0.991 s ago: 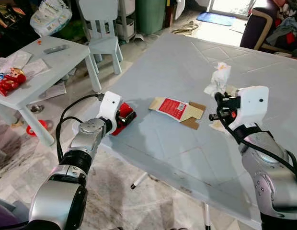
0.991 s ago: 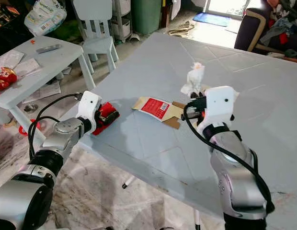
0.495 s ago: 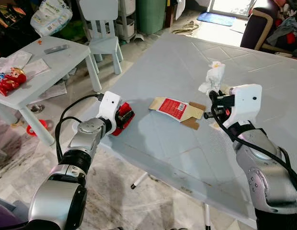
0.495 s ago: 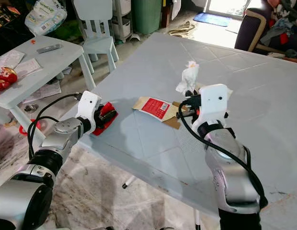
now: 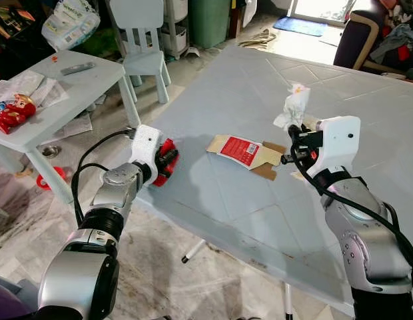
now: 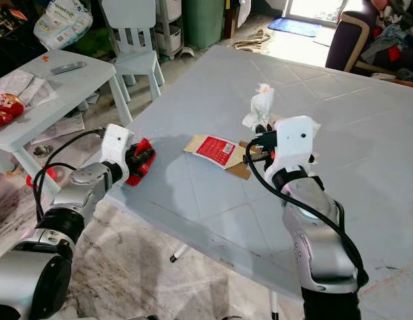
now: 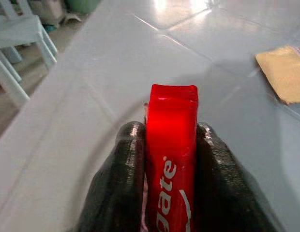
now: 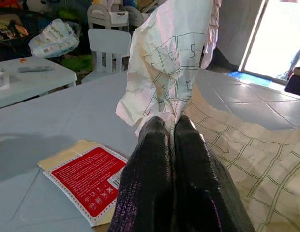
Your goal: Picking trash to rubbish bin
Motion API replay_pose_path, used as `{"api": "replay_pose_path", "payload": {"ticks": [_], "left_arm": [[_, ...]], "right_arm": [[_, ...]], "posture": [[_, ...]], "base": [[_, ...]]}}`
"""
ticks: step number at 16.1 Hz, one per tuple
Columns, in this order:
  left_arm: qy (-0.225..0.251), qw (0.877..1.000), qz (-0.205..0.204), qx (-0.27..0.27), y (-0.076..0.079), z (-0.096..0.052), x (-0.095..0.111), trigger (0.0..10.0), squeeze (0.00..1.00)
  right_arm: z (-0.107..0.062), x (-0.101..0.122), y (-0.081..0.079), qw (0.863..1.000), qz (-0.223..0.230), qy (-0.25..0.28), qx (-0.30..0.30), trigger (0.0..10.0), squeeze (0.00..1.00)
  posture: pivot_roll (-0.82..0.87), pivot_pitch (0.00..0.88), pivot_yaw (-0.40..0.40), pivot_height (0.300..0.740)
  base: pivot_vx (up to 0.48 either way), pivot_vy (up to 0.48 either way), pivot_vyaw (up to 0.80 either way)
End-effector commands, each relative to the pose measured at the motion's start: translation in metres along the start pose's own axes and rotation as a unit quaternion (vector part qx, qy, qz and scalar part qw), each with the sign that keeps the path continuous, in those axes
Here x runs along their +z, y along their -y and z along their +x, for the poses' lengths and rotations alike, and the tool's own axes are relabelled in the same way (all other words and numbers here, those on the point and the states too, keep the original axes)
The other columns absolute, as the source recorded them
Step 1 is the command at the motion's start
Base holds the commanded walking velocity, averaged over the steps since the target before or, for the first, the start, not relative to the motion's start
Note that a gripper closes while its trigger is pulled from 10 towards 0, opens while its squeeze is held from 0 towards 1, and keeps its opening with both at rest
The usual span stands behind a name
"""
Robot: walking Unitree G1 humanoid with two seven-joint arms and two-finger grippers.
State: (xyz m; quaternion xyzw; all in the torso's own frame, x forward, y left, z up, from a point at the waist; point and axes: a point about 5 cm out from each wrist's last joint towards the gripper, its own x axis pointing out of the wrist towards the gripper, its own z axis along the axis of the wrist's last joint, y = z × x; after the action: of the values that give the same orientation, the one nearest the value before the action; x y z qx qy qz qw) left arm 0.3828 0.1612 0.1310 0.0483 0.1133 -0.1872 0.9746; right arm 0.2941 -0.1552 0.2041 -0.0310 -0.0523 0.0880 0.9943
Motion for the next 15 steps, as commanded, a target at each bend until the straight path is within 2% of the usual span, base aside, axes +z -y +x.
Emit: {"api": "replay_pose_path", "payload": {"ticks": [1,2,4,6,7,9,10,12,14,15], "left_arm": [[0.0,1.0,-0.014,0.017,-0.004,-0.001,-0.002,0.0,0.0],[0.008,1.0,-0.019,0.023,-0.005,-0.001,0.0,0.0,0.0],[0.058,0.997,-0.043,0.042,0.001,-0.006,0.003,0.0,0.0],[0.081,0.993,-0.054,0.066,0.002,-0.014,-0.002,0.0,0.0],[0.113,0.986,-0.061,0.104,-0.001,-0.024,-0.003,0.0,0.0],[0.144,0.978,-0.055,0.14,-0.003,-0.033,0.001,0.0,0.0],[0.17,0.969,-0.034,0.176,0.0,-0.046,0.006,0.0,0.0],[0.188,0.961,-0.021,0.202,0.002,-0.057,0.011,0.0,0.0],[0.198,0.954,-0.021,0.224,0.004,-0.066,0.014,0.0,0.0],[0.211,0.947,-0.027,0.242,0.005,-0.076,0.018,0.0,0.0]], "right_arm": [[0.002,0.001,-0.001,1.0,0.0,0.003,0.002,0.0,0.0],[0.003,0.001,-0.001,1.0,0.001,0.004,0.002,0.0,0.0],[0.003,0.001,-0.002,1.0,0.001,0.006,0.002,0.0,0.0],[0.003,0.001,-0.001,1.0,0.002,0.007,0.001,0.0,0.0],[0.004,0.0,-0.002,1.0,0.004,0.008,0.002,0.0,0.0],[0.006,0.001,-0.004,1.0,0.009,0.012,0.006,0.0,0.0],[0.009,0.002,-0.007,1.0,0.016,0.019,0.012,0.0,0.0],[0.012,0.003,-0.009,0.999,0.02,0.022,0.015,0.0,0.0],[0.015,0.002,-0.011,0.999,0.02,0.024,0.02,0.0,0.0],[0.017,0.0,-0.016,0.999,0.021,0.023,0.026,0.0,0.0]], "posture": [[-0.05,0.097,-0.016,0.74],[-0.05,0.095,-0.015,0.74],[-0.05,0.093,-0.011,0.74],[-0.04,0.093,-0.01,0.74],[-0.03,0.092,-0.012,0.74],[-0.01,0.087,-0.019,0.74],[0.0,0.083,-0.023,0.74],[0.01,0.082,-0.027,0.74],[0.04,0.082,-0.03,0.74],[0.06,0.082,-0.029,0.74]], "base": [[0.0,0.0,0.0],[0.0,0.0,0.0],[0.0,0.0,0.0],[0.0,0.0,0.0],[0.0,0.0,0.0],[0.0,0.0,0.0],[0.0,0.0,0.0],[0.0,0.0,0.0],[0.0,0.0,0.0],[0.0,0.0,0.0]]}}
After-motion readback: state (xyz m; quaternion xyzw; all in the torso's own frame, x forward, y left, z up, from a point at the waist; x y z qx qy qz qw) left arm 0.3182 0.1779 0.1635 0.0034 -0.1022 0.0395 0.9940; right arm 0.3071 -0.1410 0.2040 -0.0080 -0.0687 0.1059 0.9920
